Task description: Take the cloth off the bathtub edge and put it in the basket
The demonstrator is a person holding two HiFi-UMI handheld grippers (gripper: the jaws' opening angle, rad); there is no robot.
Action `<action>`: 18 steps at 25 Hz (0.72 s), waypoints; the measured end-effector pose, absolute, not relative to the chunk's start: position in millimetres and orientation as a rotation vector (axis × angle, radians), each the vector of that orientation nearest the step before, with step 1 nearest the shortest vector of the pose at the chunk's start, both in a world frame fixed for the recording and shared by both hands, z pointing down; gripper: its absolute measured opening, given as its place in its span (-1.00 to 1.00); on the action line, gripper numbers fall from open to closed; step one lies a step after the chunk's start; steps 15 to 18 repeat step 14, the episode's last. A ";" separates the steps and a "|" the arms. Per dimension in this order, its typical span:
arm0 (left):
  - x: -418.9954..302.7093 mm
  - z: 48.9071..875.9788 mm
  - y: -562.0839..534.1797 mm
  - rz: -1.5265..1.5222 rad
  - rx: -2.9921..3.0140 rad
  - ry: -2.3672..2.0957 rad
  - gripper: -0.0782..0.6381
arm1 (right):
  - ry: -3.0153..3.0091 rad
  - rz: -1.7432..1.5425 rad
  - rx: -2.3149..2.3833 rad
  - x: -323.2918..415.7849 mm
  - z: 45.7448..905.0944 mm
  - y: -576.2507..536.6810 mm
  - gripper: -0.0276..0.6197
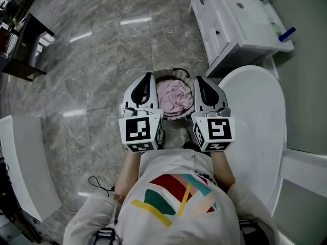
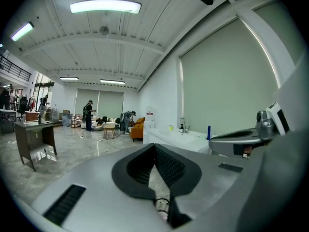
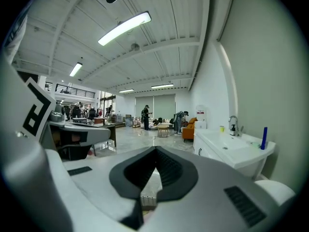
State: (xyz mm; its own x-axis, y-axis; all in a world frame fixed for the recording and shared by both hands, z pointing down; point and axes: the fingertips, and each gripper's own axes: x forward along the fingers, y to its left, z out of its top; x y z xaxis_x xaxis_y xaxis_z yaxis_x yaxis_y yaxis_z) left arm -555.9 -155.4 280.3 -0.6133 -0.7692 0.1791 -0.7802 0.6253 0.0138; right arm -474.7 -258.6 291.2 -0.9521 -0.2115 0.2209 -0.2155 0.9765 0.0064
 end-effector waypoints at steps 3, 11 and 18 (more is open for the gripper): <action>-555.2 280.5 -157.4 0.111 1.286 -2.680 -0.73 | -2.898 0.041 0.307 -474.0 293.7 -259.3 -0.88; -560.2 278.5 -158.4 0.086 1.258 -2.683 -0.73 | -2.899 0.028 0.312 -474.7 289.9 -263.4 -0.88; -560.3 278.5 -161.1 0.087 1.261 -2.681 -0.73 | -2.895 0.028 0.322 -473.9 290.1 -267.7 -0.88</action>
